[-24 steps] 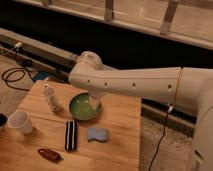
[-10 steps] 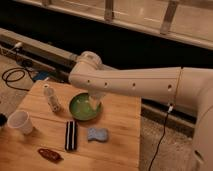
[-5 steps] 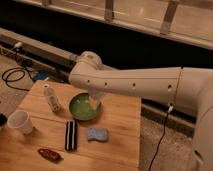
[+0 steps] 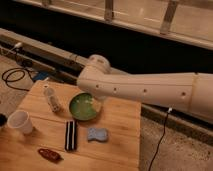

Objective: Place the white sponge in the ceramic bowl

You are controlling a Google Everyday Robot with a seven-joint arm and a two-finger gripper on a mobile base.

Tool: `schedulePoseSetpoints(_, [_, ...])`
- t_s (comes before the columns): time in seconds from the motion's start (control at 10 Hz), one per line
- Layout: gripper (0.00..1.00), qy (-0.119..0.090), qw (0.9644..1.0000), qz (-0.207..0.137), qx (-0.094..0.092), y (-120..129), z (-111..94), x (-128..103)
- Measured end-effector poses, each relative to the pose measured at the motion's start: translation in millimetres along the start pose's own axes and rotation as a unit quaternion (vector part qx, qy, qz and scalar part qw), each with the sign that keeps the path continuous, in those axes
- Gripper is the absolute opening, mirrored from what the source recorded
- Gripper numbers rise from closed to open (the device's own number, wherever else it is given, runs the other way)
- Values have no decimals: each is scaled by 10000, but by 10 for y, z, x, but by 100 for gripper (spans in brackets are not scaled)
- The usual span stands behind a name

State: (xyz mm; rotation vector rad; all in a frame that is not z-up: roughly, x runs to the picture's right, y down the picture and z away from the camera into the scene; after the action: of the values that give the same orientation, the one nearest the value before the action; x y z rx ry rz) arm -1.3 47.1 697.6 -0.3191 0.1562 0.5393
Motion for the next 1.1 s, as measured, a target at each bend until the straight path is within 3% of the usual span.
schedulePoseSetpoints(0.1, [80, -222, 9986, -461, -140, -12, 18, 49])
schedulePoseSetpoints(0.3, [80, -632, 9903, -1193, -323, 3, 47, 35])
schedulePoseSetpoints(0.5, [80, -863, 9832, -1571, -353, -34, 56, 72])
schedulePoseSetpoints(0.6, [80, -882, 9817, -1647, -362, -22, 61, 64])
schedulePoseSetpoints(0.8, [80, -587, 9849, -1562, -464, 83, 127, 30])
schedulePoseSetpoints(1.1, [80, 168, 9811, -1782, -734, 377, 406, 45])
